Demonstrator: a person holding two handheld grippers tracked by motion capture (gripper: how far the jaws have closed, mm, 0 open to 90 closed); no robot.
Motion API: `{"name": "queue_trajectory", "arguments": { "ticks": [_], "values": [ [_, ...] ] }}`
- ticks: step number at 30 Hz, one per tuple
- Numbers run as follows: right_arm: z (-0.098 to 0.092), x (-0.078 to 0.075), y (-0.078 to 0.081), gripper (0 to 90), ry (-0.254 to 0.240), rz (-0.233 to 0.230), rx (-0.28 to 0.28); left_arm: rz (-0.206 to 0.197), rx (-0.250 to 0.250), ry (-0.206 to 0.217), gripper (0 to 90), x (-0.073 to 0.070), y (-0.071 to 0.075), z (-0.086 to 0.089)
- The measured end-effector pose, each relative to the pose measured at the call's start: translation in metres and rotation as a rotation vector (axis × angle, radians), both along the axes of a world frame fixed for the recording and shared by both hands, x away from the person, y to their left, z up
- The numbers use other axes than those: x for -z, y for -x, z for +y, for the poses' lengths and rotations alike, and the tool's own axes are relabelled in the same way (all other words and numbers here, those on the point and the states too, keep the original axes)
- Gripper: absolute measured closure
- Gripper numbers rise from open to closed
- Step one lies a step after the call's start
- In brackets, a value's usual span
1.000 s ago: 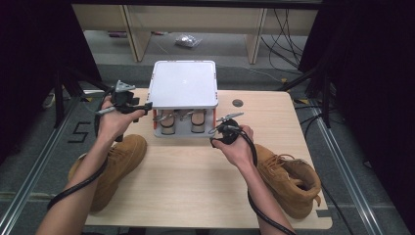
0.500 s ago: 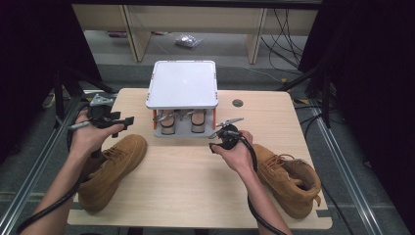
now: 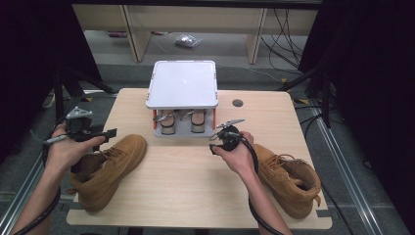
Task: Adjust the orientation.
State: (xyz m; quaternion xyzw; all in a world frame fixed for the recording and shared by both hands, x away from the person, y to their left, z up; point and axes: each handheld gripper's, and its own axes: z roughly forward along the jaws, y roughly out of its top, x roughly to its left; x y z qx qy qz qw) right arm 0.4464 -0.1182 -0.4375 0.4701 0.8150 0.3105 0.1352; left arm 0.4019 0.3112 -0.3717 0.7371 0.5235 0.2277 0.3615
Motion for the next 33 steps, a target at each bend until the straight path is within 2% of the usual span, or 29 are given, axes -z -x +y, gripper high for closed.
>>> {"name": "queue_trajectory", "arguments": {
  "ticks": [2, 3, 4, 5, 7, 9, 15, 20, 21, 26, 28, 30, 32, 33],
  "values": [
    [0.001, 0.000, 0.001, 43.6, -0.006, 0.012, 0.007, 0.002, -0.005, -0.002, 44.5, 0.000, 0.005, 0.004],
    [0.001, 0.001, 0.001, 43.6, -0.001, 0.004, 0.000, -0.001, -0.012, 0.009, 44.8, 0.000, 0.007, 0.005],
    [0.001, 0.001, 0.000, 43.5, 0.004, -0.008, -0.006, 0.004, -0.004, -0.005, 44.9, 0.000, 0.009, 0.008],
    [0.001, 0.001, 0.001, 43.5, 0.002, 0.003, -0.002, 0.006, -0.009, -0.003, 45.1, 0.001, 0.012, 0.010],
    [0.001, 0.002, 0.000, 43.4, 0.003, -0.006, -0.009, 0.014, -0.021, -0.015, 45.3, 0.002, 0.017, 0.015],
    [0.002, 0.002, 0.002, 43.4, 0.000, 0.011, -0.002, 0.032, -0.024, -0.028, 45.7, 0.005, 0.022, 0.021],
    [0.002, 0.003, 0.001, 43.3, 0.008, 0.001, -0.012, 0.065, -0.050, -0.033, 47.0, 0.014, 0.036, 0.035],
    [0.004, 0.004, 0.002, 43.2, -0.003, 0.015, -0.002, 0.103, -0.047, 0.005, 50.1, 0.024, 0.046, 0.043],
    [0.003, 0.005, 0.001, 43.2, 0.006, 0.000, -0.012, 0.112, -0.051, 0.008, 50.6, 0.026, 0.048, 0.044],
    [0.005, 0.006, 0.002, 43.0, 0.005, 0.011, -0.009, 0.139, -0.060, 0.014, 51.1, 0.035, 0.051, 0.047],
    [0.005, 0.007, 0.002, 42.9, 0.010, 0.008, -0.013, 0.141, -0.074, 0.034, 50.6, 0.038, 0.051, 0.046],
    [0.006, 0.008, 0.002, 42.9, 0.012, 0.009, -0.012, 0.167, -0.061, 0.016, 50.9, 0.039, 0.052, 0.048],
    [0.006, 0.008, 0.003, 42.8, 0.004, 0.022, -0.009, 0.181, -0.059, 0.019, 51.5, 0.041, 0.052, 0.048],
    [0.005, 0.009, 0.001, 42.8, 0.011, 0.012, -0.019, 0.186, -0.055, 0.015, 52.3, 0.042, 0.052, 0.048]
  ]
}}
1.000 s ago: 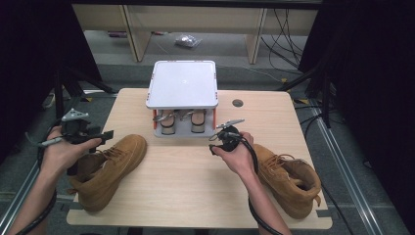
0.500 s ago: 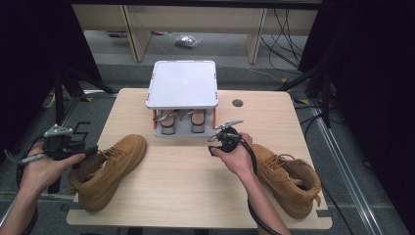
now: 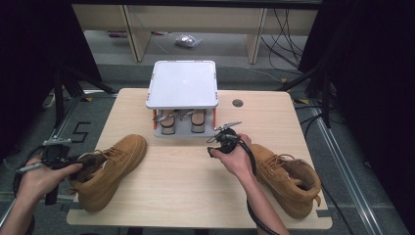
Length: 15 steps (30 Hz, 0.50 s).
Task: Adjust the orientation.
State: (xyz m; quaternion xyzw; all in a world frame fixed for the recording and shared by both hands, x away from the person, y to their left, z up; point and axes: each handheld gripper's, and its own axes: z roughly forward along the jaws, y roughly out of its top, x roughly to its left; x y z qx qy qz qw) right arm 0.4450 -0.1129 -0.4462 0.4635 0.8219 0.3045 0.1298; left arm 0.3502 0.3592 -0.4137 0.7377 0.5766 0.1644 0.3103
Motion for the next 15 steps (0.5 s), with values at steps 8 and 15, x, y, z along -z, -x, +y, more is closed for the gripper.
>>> {"name": "queue_trajectory", "arguments": {
  "ticks": [8, 15],
  "values": [
    [0.0006, 0.0007, 0.0000, 42.7, 0.000, 0.004, -0.003, 0.021, -0.001, 0.017, 60.9, 0.0020, -0.0029, -0.0040],
    [0.0007, 0.0013, -0.0005, 42.7, 0.004, 0.006, -0.001, 0.075, -0.003, -0.006, 63.4, 0.0037, -0.0089, -0.0087]
  ]
}}
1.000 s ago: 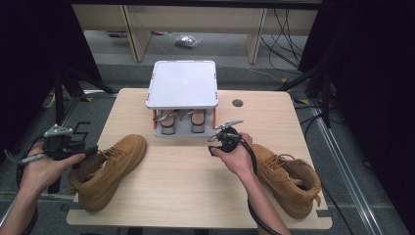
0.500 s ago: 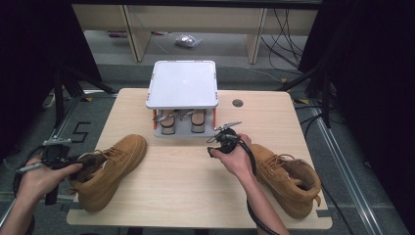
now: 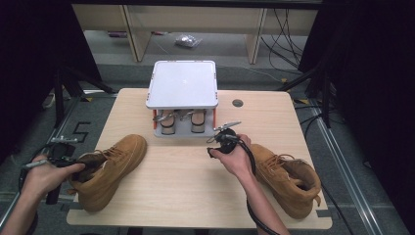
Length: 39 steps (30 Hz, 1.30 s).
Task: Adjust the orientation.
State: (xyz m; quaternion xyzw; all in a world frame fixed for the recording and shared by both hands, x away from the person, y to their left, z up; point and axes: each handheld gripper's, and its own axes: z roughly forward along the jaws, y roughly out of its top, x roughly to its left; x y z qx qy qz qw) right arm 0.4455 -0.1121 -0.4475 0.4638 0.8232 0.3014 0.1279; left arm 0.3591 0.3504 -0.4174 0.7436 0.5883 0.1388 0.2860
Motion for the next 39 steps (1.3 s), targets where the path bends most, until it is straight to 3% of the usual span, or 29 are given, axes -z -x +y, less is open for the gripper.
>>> {"name": "queue_trajectory", "arguments": {
  "ticks": [1, 2, 3, 7, 8, 9, 10, 17, 19, 22, 27, 29, 34, 39],
  "values": [
    [0.000, 0.000, 0.000, 42.7, 0.001, 0.001, -0.001, 0.012, -0.007, -0.006, 63.8, 0.000, -0.001, -0.001],
    [0.001, 0.001, 0.000, 42.7, 0.000, 0.002, -0.002, 0.051, 0.004, -0.026, 64.4, -0.002, -0.002, 0.000],
    [0.001, 0.000, 0.000, 42.7, 0.001, 0.006, 0.000, 0.048, -0.015, -0.013, 64.6, -0.001, -0.003, -0.001],
    [0.001, 0.001, 0.000, 42.7, 0.003, 0.004, -0.009, 0.097, -0.019, -0.041, 64.9, 0.002, -0.008, -0.002],
    [0.002, 0.002, 0.000, 42.7, 0.003, 0.004, -0.007, 0.089, -0.034, -0.042, 65.0, 0.004, -0.009, -0.004],
    [0.001, 0.002, 0.000, 42.7, 0.003, 0.006, -0.011, 0.090, -0.010, -0.072, 65.5, 0.004, -0.011, -0.002],
    [0.001, 0.002, 0.000, 42.7, 0.003, 0.006, -0.010, 0.103, -0.031, -0.062, 66.8, 0.006, -0.012, -0.004],
    [0.001, 0.003, 0.000, 42.7, 0.002, 0.006, -0.011, 0.158, -0.024, -0.097, 75.7, 0.007, -0.015, -0.005],
    [0.002, 0.003, 0.000, 42.7, 0.000, 0.006, -0.010, 0.133, -0.023, -0.113, 77.4, 0.009, -0.015, -0.007],
    [0.003, 0.003, 0.002, 42.7, -0.007, 0.018, 0.000, 0.149, -0.011, -0.128, 80.5, 0.008, -0.016, -0.007],
    [0.003, 0.007, 0.002, 42.7, 0.008, 0.011, -0.001, 0.133, -0.004, -0.157, 85.2, 0.007, -0.015, -0.010],
    [0.004, 0.007, 0.002, 42.7, -0.012, 0.018, 0.002, 0.126, -0.003, -0.161, 85.7, 0.007, -0.014, -0.011],
    [0.001, 0.008, 0.001, 42.7, 0.014, 0.006, 0.005, 0.109, -0.004, -0.160, 86.0, 0.007, -0.013, -0.013],
    [0.002, 0.007, 0.002, 42.7, 0.009, 0.004, 0.003, 0.095, 0.000, -0.172, 86.3, 0.006, -0.011, -0.015]
  ]
}}
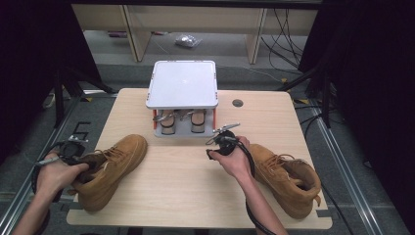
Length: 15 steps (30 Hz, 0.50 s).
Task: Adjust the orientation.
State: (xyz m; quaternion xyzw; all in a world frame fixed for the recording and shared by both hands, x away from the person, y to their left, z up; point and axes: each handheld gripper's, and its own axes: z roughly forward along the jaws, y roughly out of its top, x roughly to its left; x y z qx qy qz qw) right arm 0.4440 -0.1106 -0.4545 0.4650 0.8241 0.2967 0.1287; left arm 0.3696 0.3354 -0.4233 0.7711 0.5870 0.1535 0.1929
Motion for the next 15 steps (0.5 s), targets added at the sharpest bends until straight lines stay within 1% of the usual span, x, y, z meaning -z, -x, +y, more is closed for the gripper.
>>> {"name": "queue_trajectory", "arguments": {
  "ticks": [1, 2, 5, 6, 7, 9, 12, 13, 15],
  "values": [
    [0.0001, 0.0001, 0.0000, 42.7, -0.005, 0.000, -0.006, -0.002, 0.001, 0.000, 86.4, -0.0002, 0.0001, -0.0002],
    [0.0011, -0.0006, 0.0014, 42.8, -0.017, 0.015, 0.001, -0.009, 0.002, -0.002, 86.4, -0.0001, 0.0004, -0.0005],
    [0.0012, -0.0003, 0.0017, 42.8, -0.018, 0.016, 0.000, -0.014, 0.014, -0.008, 86.5, -0.0020, 0.0006, -0.0009],
    [0.0009, 0.0003, 0.0012, 42.8, -0.016, 0.009, -0.006, -0.017, 0.011, -0.008, 86.5, -0.0026, 0.0006, -0.0013],
    [0.0008, 0.0006, 0.0009, 42.8, -0.016, 0.006, -0.008, -0.014, 0.018, -0.018, 86.5, -0.0041, 0.0008, -0.0010],
    [0.0012, 0.0005, 0.0017, 42.8, -0.017, 0.013, -0.003, -0.039, 0.008, -0.013, 86.5, -0.0052, 0.0011, -0.0030],
    [0.0012, 0.0008, 0.0020, 42.8, -0.015, 0.012, 0.003, -0.042, 0.009, -0.025, 86.6, -0.0077, 0.0016, -0.0038],
    [0.0004, 0.0012, 0.0016, 42.8, -0.003, 0.006, 0.002, -0.039, 0.016, -0.032, 86.6, -0.0089, 0.0017, -0.0034],
    [0.0006, 0.0013, 0.0018, 42.8, -0.008, 0.005, 0.000, -0.052, -0.001, -0.021, 86.6, -0.0090, 0.0017, -0.0045]
  ]
}}
